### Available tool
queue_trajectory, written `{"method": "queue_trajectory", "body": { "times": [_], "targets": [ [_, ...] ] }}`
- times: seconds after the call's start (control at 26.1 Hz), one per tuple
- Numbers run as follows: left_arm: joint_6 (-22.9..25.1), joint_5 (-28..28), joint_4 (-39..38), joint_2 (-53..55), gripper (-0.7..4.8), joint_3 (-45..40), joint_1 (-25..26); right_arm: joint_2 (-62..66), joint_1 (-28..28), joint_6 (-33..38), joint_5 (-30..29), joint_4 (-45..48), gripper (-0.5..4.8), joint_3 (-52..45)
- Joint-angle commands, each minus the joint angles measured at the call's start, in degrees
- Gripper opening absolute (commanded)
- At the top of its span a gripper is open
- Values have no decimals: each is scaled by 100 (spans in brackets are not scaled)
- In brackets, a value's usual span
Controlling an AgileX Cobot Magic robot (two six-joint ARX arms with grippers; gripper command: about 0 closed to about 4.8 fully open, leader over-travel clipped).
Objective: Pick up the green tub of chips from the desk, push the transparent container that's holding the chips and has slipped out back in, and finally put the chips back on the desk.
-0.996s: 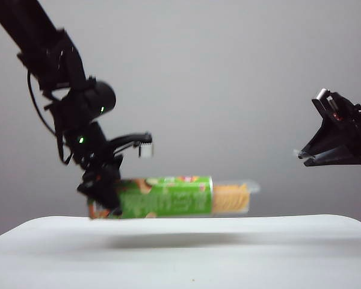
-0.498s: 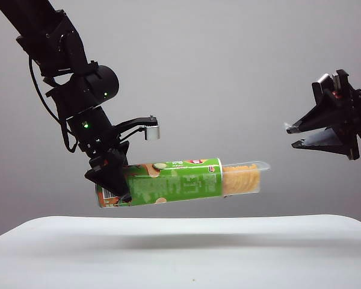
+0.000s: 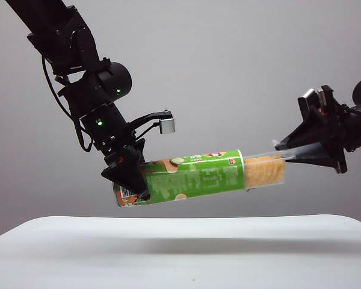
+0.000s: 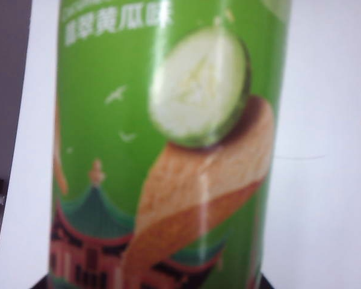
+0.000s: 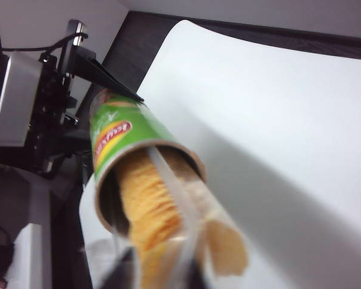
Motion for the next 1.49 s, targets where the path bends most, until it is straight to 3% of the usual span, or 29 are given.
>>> {"method": "queue_trajectory", "body": {
  "times": [0.04, 0.08, 0.23, 0.54, 1.0, 1.07, 1.19, 1.38, 1.46, 1.49],
  "targets": [
    [-144, 90, 74, -72, 278, 28, 2, -20, 24, 2, 33, 72, 17, 26],
    [-144, 92, 68, -72, 278, 28, 2, -20, 35, 2, 66, 87, -10, 26],
    [-144, 116, 79, -72, 278, 28, 0, -20, 52, 22, 127, 142, -8, 26],
    [-396, 796, 365, -103, 278, 28, -289, -20, 396, 164, 133, 306, -7, 26],
    [-420, 656, 752, -109, 278, 164, -807, -20, 793, 428, 129, 494, -6, 26],
    [-420, 455, 625, -107, 278, 162, -791, -20, 741, 428, 144, 496, 21, 26],
    [-415, 138, 385, -107, 278, 162, -769, -22, 649, 424, 142, 516, 117, 26],
    [-334, -461, 50, -96, 278, 149, -651, -42, 433, 424, 57, 345, 131, 173],
    [-361, -520, -111, -72, 278, 142, -455, -133, 291, 420, 94, 339, 185, 247],
    [-358, -527, -155, -72, 278, 142, -361, -162, 264, 420, 146, 339, 185, 247]
  ]
}}
